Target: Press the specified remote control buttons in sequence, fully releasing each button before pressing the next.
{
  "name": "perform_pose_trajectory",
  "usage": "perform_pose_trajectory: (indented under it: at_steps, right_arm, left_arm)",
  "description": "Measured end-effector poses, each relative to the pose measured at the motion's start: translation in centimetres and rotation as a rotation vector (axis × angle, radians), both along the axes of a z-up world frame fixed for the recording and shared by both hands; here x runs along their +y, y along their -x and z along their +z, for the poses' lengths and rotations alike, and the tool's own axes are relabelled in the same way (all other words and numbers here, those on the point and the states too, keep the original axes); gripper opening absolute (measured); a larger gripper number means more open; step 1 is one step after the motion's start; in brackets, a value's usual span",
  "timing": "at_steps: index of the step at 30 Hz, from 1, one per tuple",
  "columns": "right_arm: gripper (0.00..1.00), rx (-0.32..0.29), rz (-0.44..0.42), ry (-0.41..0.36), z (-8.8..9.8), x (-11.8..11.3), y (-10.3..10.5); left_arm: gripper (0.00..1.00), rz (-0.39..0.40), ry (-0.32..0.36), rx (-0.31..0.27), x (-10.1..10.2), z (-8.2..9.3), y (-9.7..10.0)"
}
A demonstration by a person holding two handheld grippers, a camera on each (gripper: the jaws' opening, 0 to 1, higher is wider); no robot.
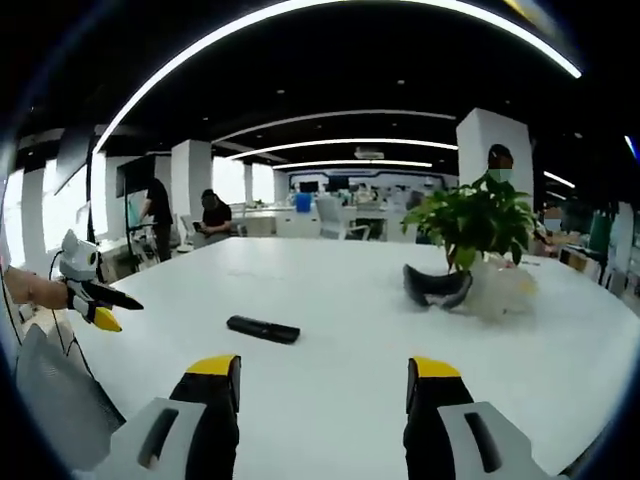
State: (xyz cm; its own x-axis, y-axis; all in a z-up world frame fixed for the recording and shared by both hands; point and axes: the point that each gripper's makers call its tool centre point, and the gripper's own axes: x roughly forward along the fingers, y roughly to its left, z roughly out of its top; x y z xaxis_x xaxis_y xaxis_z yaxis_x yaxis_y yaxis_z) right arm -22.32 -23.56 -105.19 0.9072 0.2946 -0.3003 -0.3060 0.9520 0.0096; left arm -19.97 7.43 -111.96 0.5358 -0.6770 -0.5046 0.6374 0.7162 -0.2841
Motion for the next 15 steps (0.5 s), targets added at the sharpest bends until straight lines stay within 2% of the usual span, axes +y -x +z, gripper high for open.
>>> perform_pose_trajectory:
  at_steps: [1, 5, 8, 10, 12, 15]
  right_arm:
    - [0.66, -0.001, -0.002, -0.003, 0.1, 0.0, 0.0]
    - [0.63, 0.017, -0.018, 0.013, -0.3, -0.3, 0.0]
    - [0.63, 0.032, -0.019, 0.020, -0.6, -0.3, 0.0]
    - [0.62, 0.042, -0.019, 0.026, -0.9, -0.3, 0.0]
    - [0.61, 0.057, -0.012, 0.035, -1.2, -0.2, 0.0]
    - [0.61, 0.066, 0.007, 0.058, -1.4, 0.3, 0.1]
  left_arm:
    - [0.97, -0.024, 0.005, 0.037, -0.4, -0.6, -0.5]
    - [0.94, -0.075, 0.055, 0.088, -1.8, -1.3, -2.5]
    - [0.93, -0.110, 0.026, 0.091, -2.3, -1.8, -3.5]
    - [0.93, -0.167, -0.049, 0.064, -2.4, -2.3, -4.3]
    - [0.92, -0.201, -0.091, 0.052, -2.6, -2.7, -4.9]
    - [0.92, -0.226, -0.096, 0.059, -3.3, -3.0, -5.7]
